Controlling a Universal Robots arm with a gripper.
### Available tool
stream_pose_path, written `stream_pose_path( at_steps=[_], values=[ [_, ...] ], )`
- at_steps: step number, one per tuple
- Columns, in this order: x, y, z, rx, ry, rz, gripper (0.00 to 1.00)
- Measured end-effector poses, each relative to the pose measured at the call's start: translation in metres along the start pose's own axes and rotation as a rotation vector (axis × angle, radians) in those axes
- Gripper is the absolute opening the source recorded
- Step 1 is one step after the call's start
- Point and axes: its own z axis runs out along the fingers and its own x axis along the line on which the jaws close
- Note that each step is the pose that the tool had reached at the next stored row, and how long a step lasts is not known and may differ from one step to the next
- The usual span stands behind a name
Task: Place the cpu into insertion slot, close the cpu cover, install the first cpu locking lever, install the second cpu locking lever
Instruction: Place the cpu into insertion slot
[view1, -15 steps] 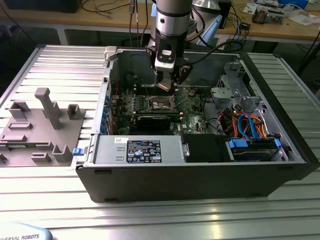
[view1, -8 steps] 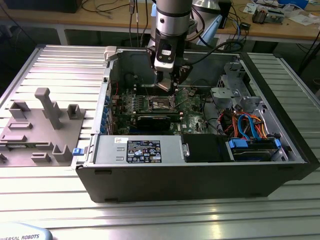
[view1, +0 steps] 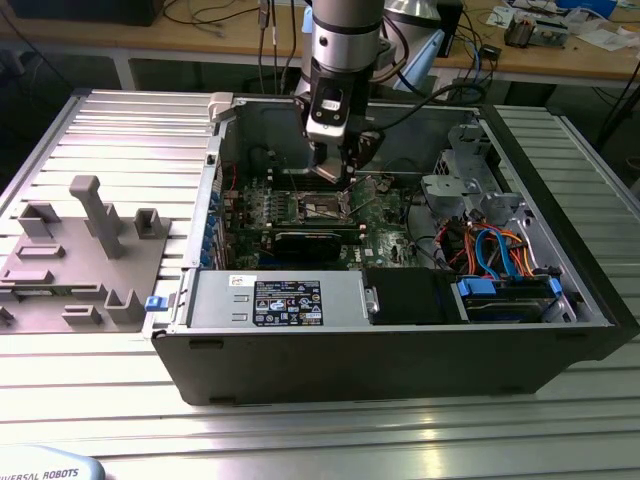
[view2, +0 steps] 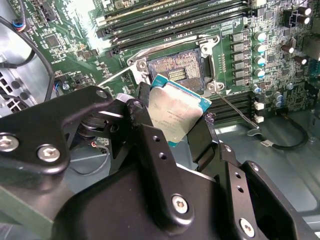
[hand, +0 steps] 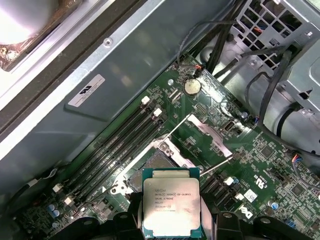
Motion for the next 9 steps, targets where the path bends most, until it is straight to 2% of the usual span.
stream_pose_path(
  at_steps=[1, 2, 4, 7, 9],
  values=[
    [0.0000, 0.0000, 0.0000, 0.0023, -0.0024, 0.002, 0.54],
    [0.0000, 0.0000, 0.0001, 0.0087, -0.0090, 0.003, 0.54],
    [-0.0001, 0.0000, 0.0001, 0.0108, -0.0110, 0.004, 0.54],
    [0.0000, 0.0000, 0.0004, 0.0133, -0.0110, 0.008, 0.54],
    [0.0000, 0.0000, 0.0003, 0.0227, -0.0032, 0.010, 0.54]
  ],
)
